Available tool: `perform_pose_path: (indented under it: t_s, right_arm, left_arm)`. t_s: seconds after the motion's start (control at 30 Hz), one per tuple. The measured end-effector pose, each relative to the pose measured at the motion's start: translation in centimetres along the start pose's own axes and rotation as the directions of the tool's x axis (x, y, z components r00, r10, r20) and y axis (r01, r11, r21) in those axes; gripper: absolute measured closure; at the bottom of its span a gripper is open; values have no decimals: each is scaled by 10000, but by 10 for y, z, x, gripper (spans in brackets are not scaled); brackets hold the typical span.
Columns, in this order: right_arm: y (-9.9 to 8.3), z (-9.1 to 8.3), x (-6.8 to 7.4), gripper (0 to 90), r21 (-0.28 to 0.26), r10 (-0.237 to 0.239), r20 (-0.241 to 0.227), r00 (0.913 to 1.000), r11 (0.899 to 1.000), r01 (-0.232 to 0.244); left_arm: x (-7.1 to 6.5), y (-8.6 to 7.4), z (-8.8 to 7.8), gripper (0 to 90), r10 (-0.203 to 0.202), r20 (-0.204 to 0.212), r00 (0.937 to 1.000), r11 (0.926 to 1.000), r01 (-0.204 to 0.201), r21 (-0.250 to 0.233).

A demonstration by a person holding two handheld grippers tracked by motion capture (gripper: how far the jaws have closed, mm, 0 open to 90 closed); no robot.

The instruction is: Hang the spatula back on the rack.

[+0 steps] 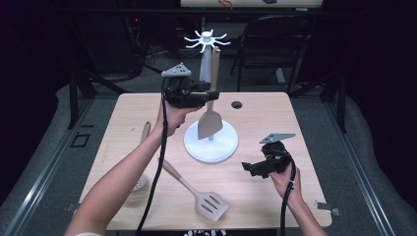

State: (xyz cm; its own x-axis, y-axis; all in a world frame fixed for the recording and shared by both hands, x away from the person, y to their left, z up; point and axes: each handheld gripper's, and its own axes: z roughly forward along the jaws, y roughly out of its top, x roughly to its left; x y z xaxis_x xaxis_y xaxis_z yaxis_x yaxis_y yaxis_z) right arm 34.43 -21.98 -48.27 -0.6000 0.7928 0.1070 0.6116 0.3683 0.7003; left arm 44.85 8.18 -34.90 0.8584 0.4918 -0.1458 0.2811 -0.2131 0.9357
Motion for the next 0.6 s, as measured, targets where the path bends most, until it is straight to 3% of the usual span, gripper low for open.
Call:
perform_pose_path:
  t_s: [0.3, 0.6]
  right_arm:
    - [-3, 2, -8, 0, 310, -49, 74, 10000, 9995, 47]
    - [-6, 6, -14, 0, 629, 2, 112, 9999, 9980, -9]
  left_arm:
    - [0, 1, -19, 217, 383, -410, 9984, 9991, -375, 215]
    - [4, 5, -34, 149, 391, -671, 9970, 9992, -383, 128]
